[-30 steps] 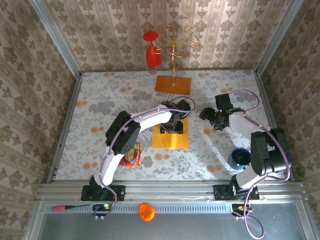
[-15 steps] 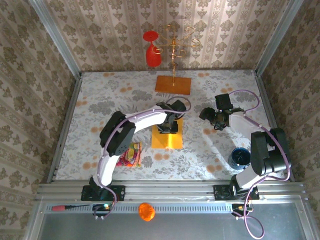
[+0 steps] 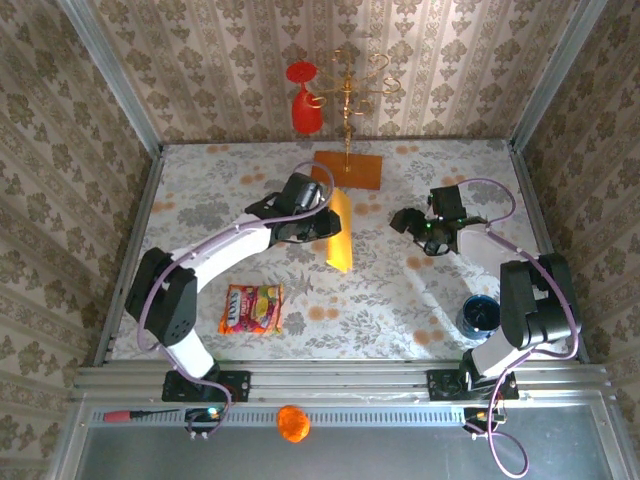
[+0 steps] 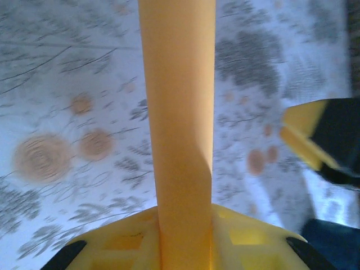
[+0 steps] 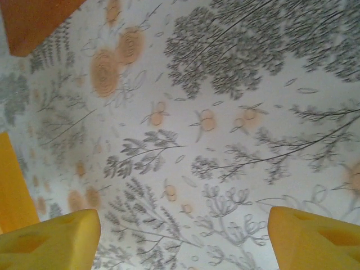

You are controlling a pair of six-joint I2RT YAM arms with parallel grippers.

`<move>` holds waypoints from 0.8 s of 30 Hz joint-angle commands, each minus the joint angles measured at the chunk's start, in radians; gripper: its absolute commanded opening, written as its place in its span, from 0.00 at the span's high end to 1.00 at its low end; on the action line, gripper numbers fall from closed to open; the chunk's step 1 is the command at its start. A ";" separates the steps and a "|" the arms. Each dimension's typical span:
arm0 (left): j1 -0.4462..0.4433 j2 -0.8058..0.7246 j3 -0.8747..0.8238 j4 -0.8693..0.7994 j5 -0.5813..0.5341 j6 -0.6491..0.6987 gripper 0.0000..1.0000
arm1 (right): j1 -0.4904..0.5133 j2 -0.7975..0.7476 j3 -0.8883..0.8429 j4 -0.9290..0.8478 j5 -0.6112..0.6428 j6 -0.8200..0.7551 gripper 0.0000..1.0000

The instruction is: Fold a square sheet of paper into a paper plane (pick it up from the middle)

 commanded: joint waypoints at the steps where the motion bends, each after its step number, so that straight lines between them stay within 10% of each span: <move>1: 0.012 0.012 -0.041 0.212 0.176 -0.044 0.75 | -0.004 -0.016 -0.038 0.087 -0.100 0.034 0.20; 24: 0.029 0.284 -0.023 0.126 0.110 0.009 0.77 | 0.102 0.073 -0.022 0.115 -0.220 -0.039 0.47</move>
